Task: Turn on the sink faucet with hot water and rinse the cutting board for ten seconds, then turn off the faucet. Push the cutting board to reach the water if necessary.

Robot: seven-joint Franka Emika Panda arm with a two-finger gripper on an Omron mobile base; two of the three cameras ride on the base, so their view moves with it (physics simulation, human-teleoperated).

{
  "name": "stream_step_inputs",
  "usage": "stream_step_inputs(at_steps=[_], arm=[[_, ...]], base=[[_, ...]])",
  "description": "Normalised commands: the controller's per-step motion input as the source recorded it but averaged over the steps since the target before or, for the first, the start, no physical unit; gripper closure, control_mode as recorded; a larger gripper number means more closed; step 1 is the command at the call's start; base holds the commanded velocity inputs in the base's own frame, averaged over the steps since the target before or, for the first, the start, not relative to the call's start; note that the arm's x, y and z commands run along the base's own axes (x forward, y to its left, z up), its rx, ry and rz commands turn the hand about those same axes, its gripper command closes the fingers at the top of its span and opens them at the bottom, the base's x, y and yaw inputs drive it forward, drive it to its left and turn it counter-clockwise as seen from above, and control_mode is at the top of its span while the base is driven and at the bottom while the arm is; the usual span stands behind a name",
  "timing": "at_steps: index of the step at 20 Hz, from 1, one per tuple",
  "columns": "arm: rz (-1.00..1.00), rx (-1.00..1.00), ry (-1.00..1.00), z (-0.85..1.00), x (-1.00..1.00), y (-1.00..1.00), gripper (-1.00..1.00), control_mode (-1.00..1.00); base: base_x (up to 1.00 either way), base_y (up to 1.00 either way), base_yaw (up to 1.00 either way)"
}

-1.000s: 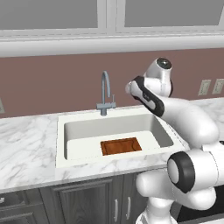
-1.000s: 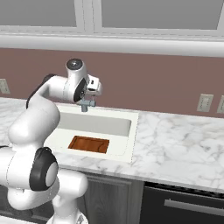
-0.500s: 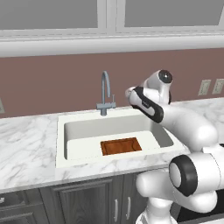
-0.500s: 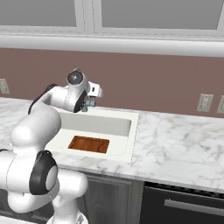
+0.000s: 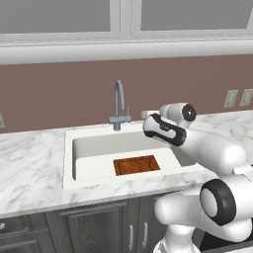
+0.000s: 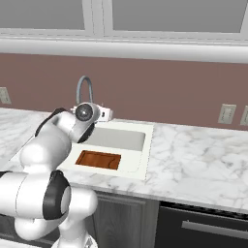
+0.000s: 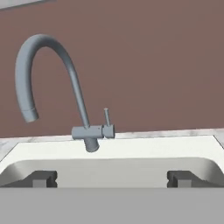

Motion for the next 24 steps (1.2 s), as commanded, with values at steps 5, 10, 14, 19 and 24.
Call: stream_step_inputs(at_steps=[5,10,14,19,24], arm=[[0.0,0.02,-0.08,-0.19,0.11,0.0,-1.0,-1.0],[0.0,0.0,-0.01,-0.08,0.23,0.0,-1.0,-1.0],[0.0,0.0,-0.02,-0.07,0.26,0.0,-1.0,-1.0],[0.0,0.0,-0.01,-0.05,0.25,0.0,-1.0,-1.0],[0.0,0.0,-0.01,-0.05,0.27,0.02,-1.0,-1.0]], base=[[0.0,0.0,0.0],[0.0,0.0,0.0],[0.0,0.0,0.0],[0.0,0.0,0.0],[0.0,0.0,0.0]])
